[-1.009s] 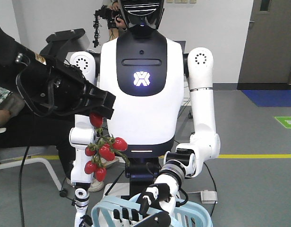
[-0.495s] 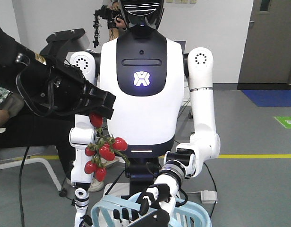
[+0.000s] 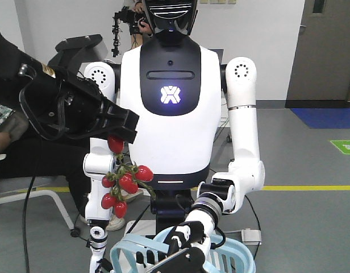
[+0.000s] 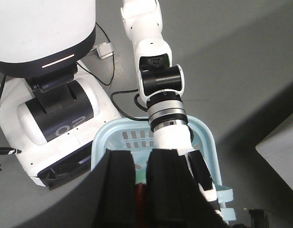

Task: Pick snacks and fruit into basket
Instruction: 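Raise the open right gripper away from the basket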

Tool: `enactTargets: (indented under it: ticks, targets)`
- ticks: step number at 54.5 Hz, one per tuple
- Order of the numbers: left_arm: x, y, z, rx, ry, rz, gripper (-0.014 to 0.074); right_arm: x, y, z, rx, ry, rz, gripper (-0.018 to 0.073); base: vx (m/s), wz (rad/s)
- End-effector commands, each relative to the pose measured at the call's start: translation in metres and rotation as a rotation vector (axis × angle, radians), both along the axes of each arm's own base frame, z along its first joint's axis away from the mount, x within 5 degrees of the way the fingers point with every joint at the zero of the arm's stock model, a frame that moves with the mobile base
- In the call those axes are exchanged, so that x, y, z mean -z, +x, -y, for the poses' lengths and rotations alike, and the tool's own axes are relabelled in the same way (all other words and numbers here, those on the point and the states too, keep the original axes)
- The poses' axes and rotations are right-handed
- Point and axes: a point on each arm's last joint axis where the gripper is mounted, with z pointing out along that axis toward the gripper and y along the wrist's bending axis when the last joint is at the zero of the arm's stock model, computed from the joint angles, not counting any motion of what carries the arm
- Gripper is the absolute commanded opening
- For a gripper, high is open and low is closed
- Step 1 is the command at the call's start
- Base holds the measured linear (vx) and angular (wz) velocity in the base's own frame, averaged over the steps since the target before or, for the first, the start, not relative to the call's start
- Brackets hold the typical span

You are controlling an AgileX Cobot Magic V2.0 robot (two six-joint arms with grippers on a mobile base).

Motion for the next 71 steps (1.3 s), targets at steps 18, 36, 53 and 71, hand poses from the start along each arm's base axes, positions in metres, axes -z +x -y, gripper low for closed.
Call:
enactTargets:
  ticks: [18, 36, 53, 71]
  targets:
    - [-0.031, -0.015, -0.005, -0.011, -0.086, 0.119, 0.0002, -0.072, -0.013, 0.015, -0.024, 0.205, 0.198, 0.0088, 0.00, 0.00]
    - [-0.030, -0.015, -0.005, -0.010, -0.082, 0.109, 0.0002, -0.109, -0.029, 0.034, -0.029, 0.298, 0.294, -0.0012, 0.00, 0.00]
    - [-0.020, -0.027, -0.007, 0.041, -0.010, -0.036, 0.0002, -0.121, -0.036, 0.046, -0.075, 0.234, 0.409, -0.0010, 0.00, 0.00]
    - [-0.055, -0.065, -0.022, 0.009, -0.093, 0.060, 0.0002, -0.120, -0.035, 0.048, -0.084, 0.181, 0.427, -0.0008, 0.00, 0.00]
